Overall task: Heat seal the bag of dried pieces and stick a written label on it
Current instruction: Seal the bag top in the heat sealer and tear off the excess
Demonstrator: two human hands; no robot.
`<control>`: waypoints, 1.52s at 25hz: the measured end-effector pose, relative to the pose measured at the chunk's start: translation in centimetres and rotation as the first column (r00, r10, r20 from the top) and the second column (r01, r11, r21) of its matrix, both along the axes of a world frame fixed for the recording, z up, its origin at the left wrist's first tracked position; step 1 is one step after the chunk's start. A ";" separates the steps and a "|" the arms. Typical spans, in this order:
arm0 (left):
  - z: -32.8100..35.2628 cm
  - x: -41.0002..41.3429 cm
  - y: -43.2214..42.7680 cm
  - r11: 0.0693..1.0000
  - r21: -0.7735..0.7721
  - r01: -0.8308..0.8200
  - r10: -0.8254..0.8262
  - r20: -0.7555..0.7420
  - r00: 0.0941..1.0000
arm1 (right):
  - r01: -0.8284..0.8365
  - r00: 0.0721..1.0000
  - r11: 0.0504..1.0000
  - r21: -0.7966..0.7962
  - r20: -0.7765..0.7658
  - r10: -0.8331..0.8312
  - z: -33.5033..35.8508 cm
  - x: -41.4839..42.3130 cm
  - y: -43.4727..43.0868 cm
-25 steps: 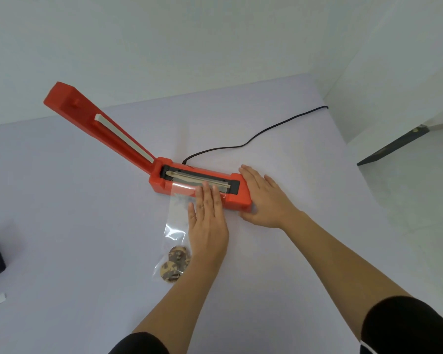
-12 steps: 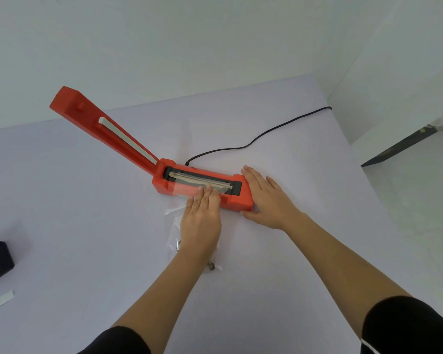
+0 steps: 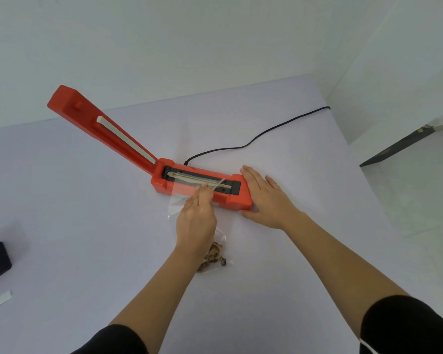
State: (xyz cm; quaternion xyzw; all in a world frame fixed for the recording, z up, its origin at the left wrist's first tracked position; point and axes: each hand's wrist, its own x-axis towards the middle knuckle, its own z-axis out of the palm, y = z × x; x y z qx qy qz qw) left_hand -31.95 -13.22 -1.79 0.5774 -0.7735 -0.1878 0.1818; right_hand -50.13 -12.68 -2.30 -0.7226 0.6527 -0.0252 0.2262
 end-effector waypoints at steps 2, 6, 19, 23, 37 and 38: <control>0.3 0.2 0.0 1.000 -0.021 0.018 -0.018 -0.006 1.000 | 0.001 1.000 1.000 -0.002 0.006 -0.001 0.0 0.0 0.0; 1.4 0.7 0.1 1.000 -0.013 -0.023 0.021 -0.080 0.997 | 0.000 1.000 1.000 -0.007 0.001 0.000 0.1 0.0 0.0; 5.4 4.8 -1.4 0.957 0.203 -0.209 0.257 -0.249 0.934 | 0.003 0.999 1.000 0.005 -0.041 -0.003 0.4 0.5 0.0; 6.7 5.4 -2.0 0.951 0.226 -0.213 0.281 -0.334 0.900 | 0.009 0.999 1.000 0.004 -0.049 -0.008 0.5 0.6 0.0; 9.0 10.0 -1.7 0.974 0.202 -0.103 0.207 -0.609 0.766 | 0.017 0.988 0.999 0.041 -0.152 -0.010 3.8 2.1 -0.6; 9.3 10.4 -1.5 0.978 0.191 -0.088 0.194 -0.656 0.729 | 0.059 0.998 0.998 -0.030 -0.003 -0.059 4.8 3.0 -0.7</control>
